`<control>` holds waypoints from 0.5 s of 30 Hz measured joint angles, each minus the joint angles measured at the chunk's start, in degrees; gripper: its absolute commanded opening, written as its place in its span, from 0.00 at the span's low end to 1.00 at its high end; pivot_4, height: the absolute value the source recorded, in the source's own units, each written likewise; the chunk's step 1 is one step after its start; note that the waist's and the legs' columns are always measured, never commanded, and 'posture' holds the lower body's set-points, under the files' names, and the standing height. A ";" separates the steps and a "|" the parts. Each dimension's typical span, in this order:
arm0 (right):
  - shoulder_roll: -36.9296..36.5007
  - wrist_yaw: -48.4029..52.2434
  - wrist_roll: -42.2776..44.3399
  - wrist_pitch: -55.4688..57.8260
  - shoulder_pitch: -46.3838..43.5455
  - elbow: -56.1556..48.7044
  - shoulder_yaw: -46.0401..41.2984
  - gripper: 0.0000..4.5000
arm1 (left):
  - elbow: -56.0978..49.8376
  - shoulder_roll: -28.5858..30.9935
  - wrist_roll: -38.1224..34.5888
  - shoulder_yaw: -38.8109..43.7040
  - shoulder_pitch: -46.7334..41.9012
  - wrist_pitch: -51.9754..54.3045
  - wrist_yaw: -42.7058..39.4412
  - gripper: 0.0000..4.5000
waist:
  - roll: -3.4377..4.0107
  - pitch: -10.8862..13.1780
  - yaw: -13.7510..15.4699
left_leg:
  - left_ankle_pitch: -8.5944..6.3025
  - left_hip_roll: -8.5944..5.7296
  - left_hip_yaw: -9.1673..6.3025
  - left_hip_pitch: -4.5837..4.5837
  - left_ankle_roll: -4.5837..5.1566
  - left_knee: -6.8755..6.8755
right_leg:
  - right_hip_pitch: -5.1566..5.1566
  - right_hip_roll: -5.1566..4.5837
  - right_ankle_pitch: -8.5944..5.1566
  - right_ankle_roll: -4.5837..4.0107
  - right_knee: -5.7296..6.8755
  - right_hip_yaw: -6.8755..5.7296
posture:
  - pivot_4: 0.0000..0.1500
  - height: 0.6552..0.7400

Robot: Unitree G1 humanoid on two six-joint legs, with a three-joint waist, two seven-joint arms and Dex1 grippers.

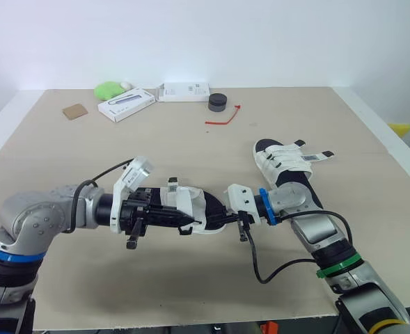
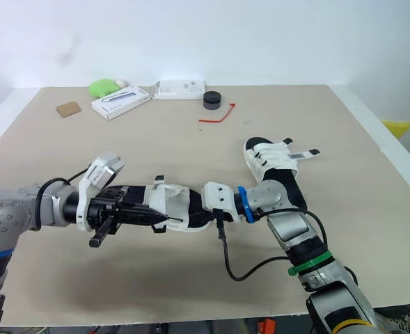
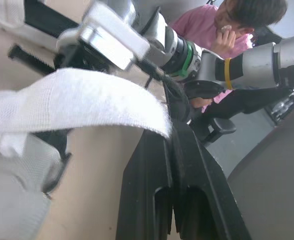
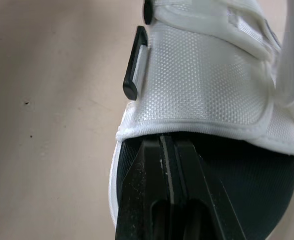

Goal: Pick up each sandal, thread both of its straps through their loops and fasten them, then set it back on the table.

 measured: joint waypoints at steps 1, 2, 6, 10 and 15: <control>0.08 -0.04 -0.02 0.00 -0.02 0.03 0.00 0.00 | 0.40 0.05 1.78 -0.70 -0.66 -1.06 -0.56 0.01 | 0.00 0.00 0.00 | 0.00 -0.02 0.00 0.00 0.00 0.00 | 0.00 0.01 0.00 -0.01 0.00 0.00 | 1.00 1.00; 0.11 -0.04 -0.04 -0.03 0.00 0.08 0.00 0.00 | 0.91 0.06 3.58 -1.65 -1.02 -2.29 -1.40 0.01 | 0.00 0.00 0.01 | 0.00 -0.02 0.00 0.00 -0.01 0.00 | 0.00 0.01 -0.01 -0.02 0.00 -0.01 | 1.00 1.00; 0.18 -0.06 -0.12 -0.20 -0.08 0.23 0.00 0.00 | 5.78 -1.05 11.64 -5.94 -2.98 -7.82 -4.20 0.01 | 0.00 0.00 0.02 | 0.04 -0.05 0.01 -0.03 -0.10 0.00 | 0.00 0.00 0.00 -0.03 0.00 -0.03 | 1.00 1.00; 0.45 -0.11 -0.16 -0.37 -0.28 0.75 -0.02 0.00 | 14.91 -3.93 20.11 -11.64 -8.47 -14.25 -9.29 0.01 | 0.00 0.00 0.02 | 0.07 -0.09 0.09 -0.03 -0.14 0.00 | 0.02 0.01 0.03 -0.02 0.00 -0.03 | 1.00 1.00; 0.56 -0.23 -0.13 -0.32 -0.21 0.61 -0.02 0.00 | 20.69 -6.71 23.83 -15.01 -10.13 -15.88 -14.34 0.01 | 0.00 0.00 -0.09 | 0.06 -0.04 0.09 -0.09 -0.12 0.00 | -0.03 0.04 0.01 -0.04 0.01 -0.02 | 1.00 1.00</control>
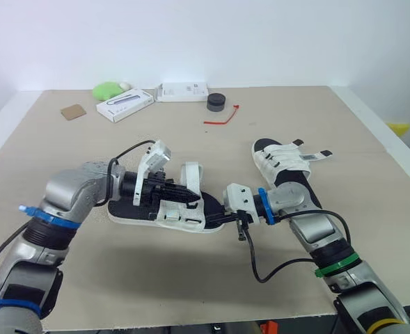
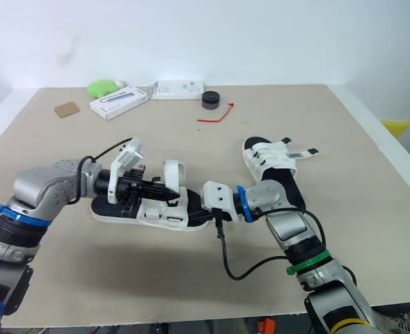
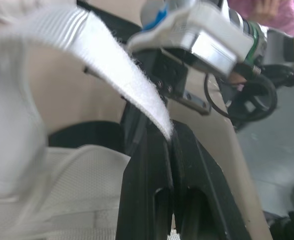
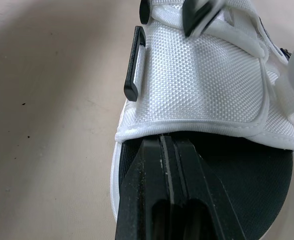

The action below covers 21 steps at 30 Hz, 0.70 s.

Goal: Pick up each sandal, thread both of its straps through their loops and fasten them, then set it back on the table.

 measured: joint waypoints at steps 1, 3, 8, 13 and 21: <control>-0.01 -0.05 0.00 0.06 0.04 -0.07 -0.02 0.00 | 0.49 -0.19 0.18 -0.48 0.00 0.23 -1.02 0.01 | 0.00 0.00 0.00 | 0.00 0.00 0.00 -0.01 0.00 0.00 | -0.01 0.00 0.00 0.00 0.00 0.00 | 1.00 1.00; -0.14 -0.46 0.00 0.29 0.28 -0.54 -0.03 0.00 | 0.90 -0.27 0.39 -0.91 -0.04 1.25 -2.93 0.01 | 0.00 0.00 0.01 | 0.00 0.00 -0.02 -0.02 0.00 0.00 | -0.01 -0.01 0.01 0.02 0.00 0.01 | 1.00 1.00; -0.35 -1.04 0.00 0.73 0.59 -1.10 -0.03 0.00 | 1.03 -0.25 0.11 -0.92 -0.30 4.63 -5.73 0.01 | 0.00 0.00 0.02 | 0.00 -0.01 -0.04 0.00 0.00 0.01 | -0.01 -0.02 0.02 0.07 0.00 0.03 | 1.00 1.00; -0.48 -1.26 0.01 0.78 0.77 -1.39 -0.03 0.00 | 2.03 0.31 2.28 -1.08 -0.32 4.66 -7.21 0.01 | 0.00 0.00 0.04 | 0.00 -0.02 -0.06 0.00 0.00 0.01 | -0.01 -0.03 0.01 0.07 0.00 0.03 | 1.00 1.00; -0.46 -1.51 -0.01 0.84 0.72 -1.21 -0.04 0.00 | 7.00 -3.48 4.31 1.51 -2.29 3.69 -4.94 0.01 | 0.00 0.00 0.08 | 0.02 -0.04 -0.06 0.00 0.01 0.05 | 0.01 -0.05 0.09 0.11 0.01 0.04 | 1.00 1.00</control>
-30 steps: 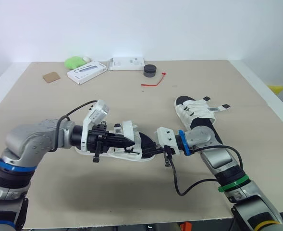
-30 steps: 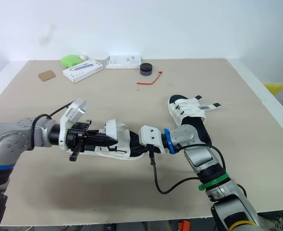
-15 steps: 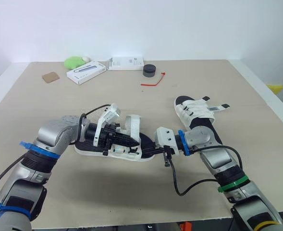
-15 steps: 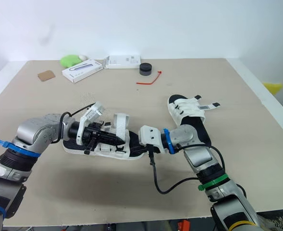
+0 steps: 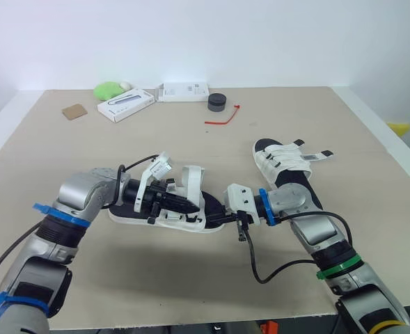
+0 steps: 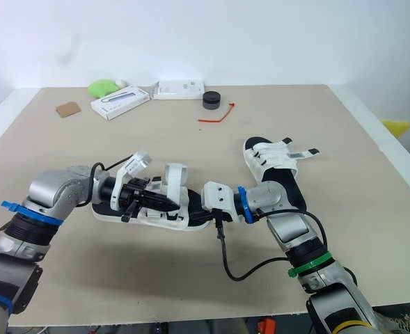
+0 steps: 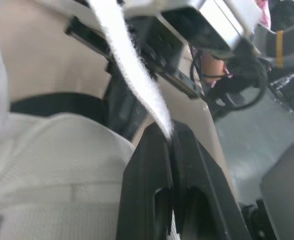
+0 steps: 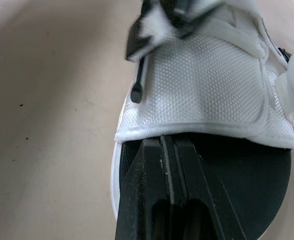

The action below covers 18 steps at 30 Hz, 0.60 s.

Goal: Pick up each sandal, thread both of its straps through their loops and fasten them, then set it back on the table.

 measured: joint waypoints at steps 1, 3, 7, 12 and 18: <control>0.00 -0.01 0.00 -0.02 -0.01 0.01 0.00 0.00 | 0.43 -0.31 0.04 0.57 -0.26 0.05 0.49 0.01 | 0.00 0.00 0.01 | 0.00 0.00 0.00 0.00 0.00 0.00 | 0.00 0.00 0.00 0.00 0.00 0.00 | 1.00 1.00; 0.08 -0.01 0.00 -0.10 -0.04 0.05 0.00 0.00 | 1.66 -1.19 0.04 1.99 -1.14 0.35 1.74 0.01 | 0.00 0.00 0.00 | 0.00 0.01 0.00 0.00 0.00 0.00 | -0.01 0.00 0.00 0.01 0.00 0.01 | 1.00 1.00; 0.12 0.08 0.02 -0.21 -0.04 0.05 0.00 0.00 | 1.55 -1.36 0.19 2.16 -1.10 0.42 1.97 0.01 | 0.00 0.00 -0.05 | -0.01 0.02 -0.01 -0.01 0.00 0.00 | -0.03 0.01 0.00 0.01 0.00 0.05 | 1.00 1.00; 0.11 0.07 0.01 -0.17 -0.02 0.04 0.00 0.00 | -1.17 -0.61 0.23 1.31 1.03 1.56 1.10 0.01 | 0.00 0.00 -0.04 | -0.01 0.02 -0.01 -0.01 0.00 0.00 | -0.03 0.01 0.00 0.01 0.00 0.06 | 1.00 1.00; 0.08 0.11 0.01 -0.17 0.06 -0.03 0.00 0.00 | -3.66 1.26 0.18 -0.24 1.40 2.64 -1.15 0.01 | 0.00 0.00 -0.04 | -0.01 0.02 -0.01 0.00 0.00 0.00 | -0.02 0.01 0.00 0.02 0.00 0.06 | 1.00 1.00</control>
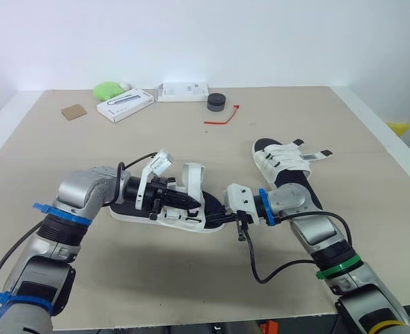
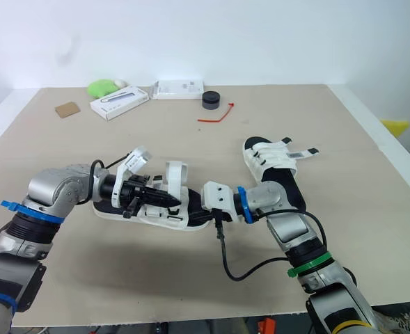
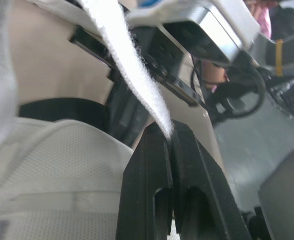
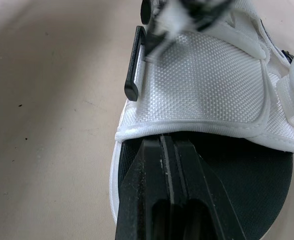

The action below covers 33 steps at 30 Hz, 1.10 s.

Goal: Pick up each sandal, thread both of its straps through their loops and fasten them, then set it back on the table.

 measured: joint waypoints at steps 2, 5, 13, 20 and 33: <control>-0.06 0.01 0.00 0.01 0.06 -0.10 0.00 0.00 | -0.10 0.27 0.27 -0.37 0.00 -0.04 -0.48 0.01 | 0.00 0.00 0.01 | 0.00 0.00 0.00 0.00 0.00 0.00 | 0.00 0.00 0.00 0.00 0.00 0.00 | 1.00 1.00; -0.14 0.01 0.00 -0.04 0.18 -0.29 0.00 0.00 | -0.62 0.45 1.09 -1.23 0.01 -0.30 -1.00 0.01 | 0.00 0.00 0.01 | 0.00 -0.01 0.01 0.00 0.00 0.00 | 0.00 0.00 -0.01 0.01 0.00 0.00 | 1.00 1.00; -0.26 -0.05 -0.01 -0.15 0.39 -0.45 -0.01 0.00 | -1.02 -0.19 2.30 -1.30 0.60 -1.47 -0.76 0.01 | -0.01 -0.01 0.03 | -0.01 -0.02 0.01 0.01 0.01 0.00 | 0.03 -0.02 -0.02 0.02 -0.01 0.00 | 1.00 1.00; -0.56 -0.07 -0.01 -0.14 0.53 -0.64 -0.10 0.00 | -1.02 -1.99 1.95 -0.30 0.55 0.74 0.84 0.01 | -0.01 -0.02 0.04 | -0.01 -0.06 0.01 0.00 0.01 0.00 | 0.03 -0.07 -0.03 0.05 -0.01 0.01 | 1.00 1.00; -0.56 -0.32 -0.01 -0.21 0.54 -0.63 -0.10 0.00 | -1.51 -2.23 1.33 0.44 0.47 3.68 1.46 0.01 | -0.01 -0.02 0.04 | -0.01 -0.05 -0.01 0.00 0.01 0.00 | 0.03 -0.08 -0.03 0.05 -0.01 0.00 | 1.00 1.00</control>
